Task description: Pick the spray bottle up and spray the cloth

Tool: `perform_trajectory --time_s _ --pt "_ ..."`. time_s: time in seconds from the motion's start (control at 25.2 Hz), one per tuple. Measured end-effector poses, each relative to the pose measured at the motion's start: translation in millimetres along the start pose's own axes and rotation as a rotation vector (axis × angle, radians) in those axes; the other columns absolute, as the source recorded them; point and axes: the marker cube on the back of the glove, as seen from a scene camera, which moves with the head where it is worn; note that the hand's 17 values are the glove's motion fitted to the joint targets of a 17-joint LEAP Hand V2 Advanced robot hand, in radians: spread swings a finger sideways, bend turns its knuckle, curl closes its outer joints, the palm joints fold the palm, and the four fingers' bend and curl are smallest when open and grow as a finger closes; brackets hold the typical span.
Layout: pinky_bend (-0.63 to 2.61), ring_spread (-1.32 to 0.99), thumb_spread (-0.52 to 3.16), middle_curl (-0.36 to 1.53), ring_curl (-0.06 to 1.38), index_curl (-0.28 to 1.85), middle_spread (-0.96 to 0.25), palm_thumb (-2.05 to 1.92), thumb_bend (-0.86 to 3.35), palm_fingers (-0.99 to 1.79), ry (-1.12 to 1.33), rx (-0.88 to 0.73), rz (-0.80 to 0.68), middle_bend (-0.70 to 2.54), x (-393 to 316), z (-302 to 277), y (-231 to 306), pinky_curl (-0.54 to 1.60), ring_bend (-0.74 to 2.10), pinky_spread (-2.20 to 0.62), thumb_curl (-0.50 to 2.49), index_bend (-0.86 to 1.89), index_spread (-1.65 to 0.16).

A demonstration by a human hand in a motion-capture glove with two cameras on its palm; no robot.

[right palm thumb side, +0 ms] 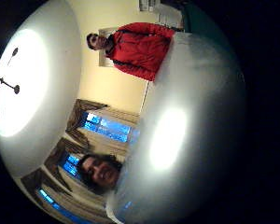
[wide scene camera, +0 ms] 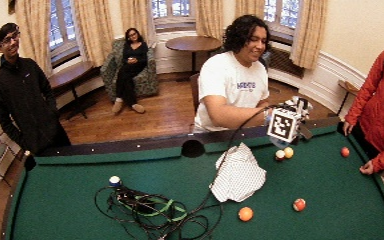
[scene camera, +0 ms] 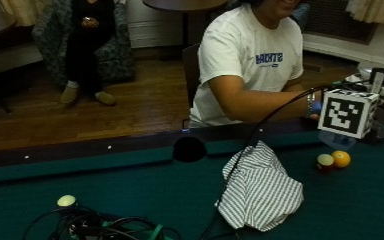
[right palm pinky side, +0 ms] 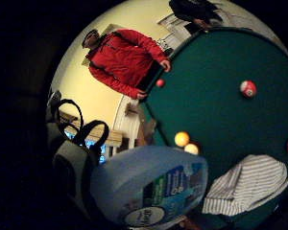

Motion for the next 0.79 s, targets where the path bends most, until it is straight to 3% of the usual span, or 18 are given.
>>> perform_trajectory --time_s 0.36,0.79 --pt "0.52 -0.21 0.39 0.57 0.49 0.64 -0.21 0.92 -0.03 1.39 0.033 0.039 -0.123 0.70 60.9 54.1 -33.0 0.42 0.81 -0.30 0.85 0.36 -0.27" --pt "0.52 -0.21 0.38 0.57 0.49 0.64 -0.21 0.92 -0.03 1.39 0.011 0.159 -0.056 0.70 146.5 94.3 -59.1 0.43 0.81 -0.29 0.85 0.35 -0.27"
